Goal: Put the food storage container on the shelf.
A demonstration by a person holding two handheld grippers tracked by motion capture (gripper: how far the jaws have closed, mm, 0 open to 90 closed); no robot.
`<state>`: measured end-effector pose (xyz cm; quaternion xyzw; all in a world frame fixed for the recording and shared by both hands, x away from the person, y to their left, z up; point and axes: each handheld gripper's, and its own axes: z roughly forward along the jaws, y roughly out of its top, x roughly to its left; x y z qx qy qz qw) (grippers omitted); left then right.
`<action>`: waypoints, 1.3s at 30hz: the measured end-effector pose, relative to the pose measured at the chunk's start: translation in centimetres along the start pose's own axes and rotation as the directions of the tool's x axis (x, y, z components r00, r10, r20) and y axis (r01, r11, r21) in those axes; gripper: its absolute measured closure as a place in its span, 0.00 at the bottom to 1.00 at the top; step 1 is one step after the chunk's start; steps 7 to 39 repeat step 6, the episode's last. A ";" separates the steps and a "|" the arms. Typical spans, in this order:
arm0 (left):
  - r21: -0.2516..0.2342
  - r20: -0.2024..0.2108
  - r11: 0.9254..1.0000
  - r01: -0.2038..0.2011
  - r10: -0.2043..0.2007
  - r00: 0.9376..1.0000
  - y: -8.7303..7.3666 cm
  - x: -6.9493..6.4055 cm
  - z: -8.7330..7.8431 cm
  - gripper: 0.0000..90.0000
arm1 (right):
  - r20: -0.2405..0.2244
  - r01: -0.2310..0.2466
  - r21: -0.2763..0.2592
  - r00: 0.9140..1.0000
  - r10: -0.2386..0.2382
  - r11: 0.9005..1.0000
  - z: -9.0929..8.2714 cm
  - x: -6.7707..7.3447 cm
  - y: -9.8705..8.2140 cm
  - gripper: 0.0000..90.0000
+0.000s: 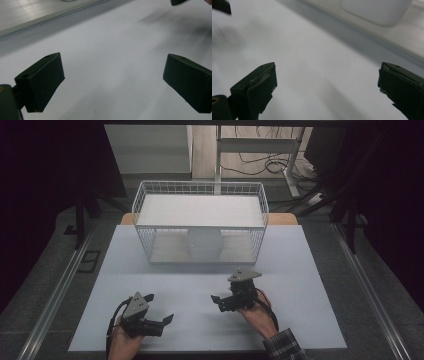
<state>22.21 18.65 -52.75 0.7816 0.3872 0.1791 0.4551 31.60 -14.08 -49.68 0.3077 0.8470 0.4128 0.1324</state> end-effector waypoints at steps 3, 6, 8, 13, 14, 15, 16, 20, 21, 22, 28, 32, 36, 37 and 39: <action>0.002 0.000 1.000 -0.003 0.003 1.000 0.0 0.0 0.0 0.03 | 0.005 -0.014 0.013 1.000 0.014 1.000 -0.7 0.2 -1.4 0.02; 0.003 0.000 1.000 -0.003 0.003 1.000 0.1 0.1 0.1 0.03 | 0.010 -0.021 0.015 1.000 0.020 1.000 -1.0 0.3 -2.1 0.02; 0.003 0.000 1.000 -0.003 0.003 1.000 0.1 0.1 0.1 0.03 | 0.010 -0.021 0.015 1.000 0.020 1.000 -1.0 0.3 -2.1 0.02; 0.003 0.000 1.000 -0.003 0.003 1.000 0.1 0.1 0.1 0.03 | 0.010 -0.021 0.015 1.000 0.020 1.000 -1.0 0.3 -2.1 0.02; 0.003 0.000 1.000 -0.003 0.003 1.000 0.1 0.1 0.1 0.03 | 0.010 -0.021 0.015 1.000 0.020 1.000 -1.0 0.3 -2.1 0.02; 0.003 0.000 1.000 -0.003 0.003 1.000 0.1 0.1 0.1 0.03 | 0.010 -0.021 0.015 1.000 0.020 1.000 -1.0 0.3 -2.1 0.02; 0.003 0.000 1.000 -0.003 0.003 1.000 0.1 0.1 0.1 0.03 | 0.010 -0.021 0.015 1.000 0.020 1.000 -1.0 0.3 -2.1 0.02; 0.003 0.000 1.000 -0.003 0.003 1.000 0.1 0.1 0.1 0.03 | 0.010 -0.021 0.015 1.000 0.020 1.000 -1.0 0.3 -2.1 0.02; 0.003 0.000 1.000 -0.003 0.003 1.000 0.1 0.1 0.1 0.03 | 0.010 -0.021 0.015 1.000 0.020 1.000 -1.0 0.3 -2.1 0.02; 0.003 0.000 1.000 -0.003 0.003 1.000 0.1 0.1 0.1 0.03 | 0.010 -0.021 0.015 1.000 0.020 1.000 -1.0 0.3 -2.1 0.02; 0.003 0.000 1.000 -0.003 0.003 1.000 0.1 0.1 0.1 0.03 | 0.010 -0.021 0.015 1.000 0.020 1.000 -1.0 0.3 -2.1 0.02; 0.003 0.000 1.000 -0.003 0.003 1.000 0.1 0.1 0.1 0.03 | 0.010 -0.021 0.015 1.000 0.020 1.000 -1.0 0.3 -2.1 0.02; 0.003 0.000 1.000 -0.003 0.003 1.000 0.1 0.1 0.1 0.03 | 0.010 -0.021 0.015 1.000 0.020 1.000 -1.0 0.3 -2.1 0.02; 0.003 0.000 1.000 -0.003 0.003 1.000 0.1 0.1 0.1 0.03 | 0.010 -0.021 0.015 1.000 0.020 1.000 -1.0 0.3 -2.1 0.02; 0.003 0.000 1.000 -0.003 0.003 1.000 0.1 0.1 0.1 0.03 | 0.010 -0.021 0.015 1.000 0.020 1.000 -1.0 0.3 -2.1 0.02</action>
